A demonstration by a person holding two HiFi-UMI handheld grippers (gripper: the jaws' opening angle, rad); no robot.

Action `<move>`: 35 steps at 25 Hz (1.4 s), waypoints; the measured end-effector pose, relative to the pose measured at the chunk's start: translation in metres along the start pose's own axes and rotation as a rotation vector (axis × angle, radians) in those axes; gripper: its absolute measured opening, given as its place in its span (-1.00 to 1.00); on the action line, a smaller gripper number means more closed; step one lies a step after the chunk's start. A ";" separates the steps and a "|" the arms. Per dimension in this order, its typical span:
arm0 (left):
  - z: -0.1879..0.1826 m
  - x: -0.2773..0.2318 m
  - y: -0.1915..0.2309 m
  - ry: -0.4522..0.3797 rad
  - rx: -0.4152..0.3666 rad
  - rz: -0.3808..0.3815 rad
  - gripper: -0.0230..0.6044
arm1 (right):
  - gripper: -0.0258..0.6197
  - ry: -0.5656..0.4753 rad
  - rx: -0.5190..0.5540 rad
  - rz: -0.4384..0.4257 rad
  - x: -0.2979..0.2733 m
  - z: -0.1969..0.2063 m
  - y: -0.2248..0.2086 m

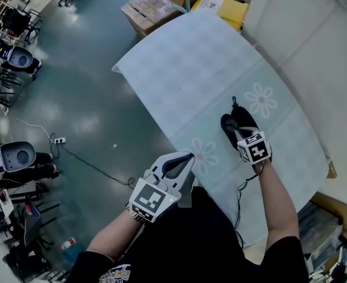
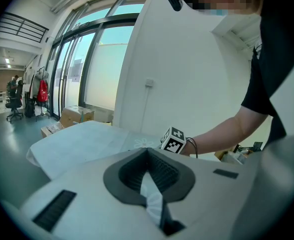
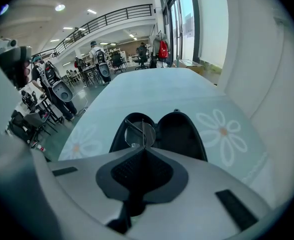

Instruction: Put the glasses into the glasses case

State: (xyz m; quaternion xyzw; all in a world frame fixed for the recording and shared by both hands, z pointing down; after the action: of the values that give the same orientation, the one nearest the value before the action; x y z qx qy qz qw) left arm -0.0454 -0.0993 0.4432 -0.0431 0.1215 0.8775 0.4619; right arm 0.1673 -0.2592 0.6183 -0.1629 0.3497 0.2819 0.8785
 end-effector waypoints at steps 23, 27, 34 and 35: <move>-0.004 0.024 0.001 -0.033 -0.008 -0.001 -0.84 | -0.73 0.009 0.044 0.033 0.010 -0.015 0.014; -0.005 0.033 -0.001 -0.046 -0.015 0.003 -0.84 | -0.73 -0.025 0.061 0.039 0.018 -0.024 0.028; -0.011 0.051 -0.005 -0.073 -0.030 0.012 -0.84 | -0.78 -0.176 0.052 0.032 0.048 -0.053 0.066; -0.012 0.055 -0.006 -0.078 -0.031 0.014 -0.84 | -0.82 -0.211 0.046 0.033 0.055 -0.057 0.072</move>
State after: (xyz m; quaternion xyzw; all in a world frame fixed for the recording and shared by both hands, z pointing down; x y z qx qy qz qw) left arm -0.0722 -0.0555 0.4203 -0.0151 0.0904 0.8834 0.4596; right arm 0.1257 -0.2091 0.5329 -0.1066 0.2643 0.3040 0.9091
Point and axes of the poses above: the fingertips, and each gripper's own axes: x backward along the fingers, y to its left, z out of its underside, the point moved 8 cm from there along x, backward along the fingers, and after that the axes turned 13 degrees about -y, right-handed, at the moved point
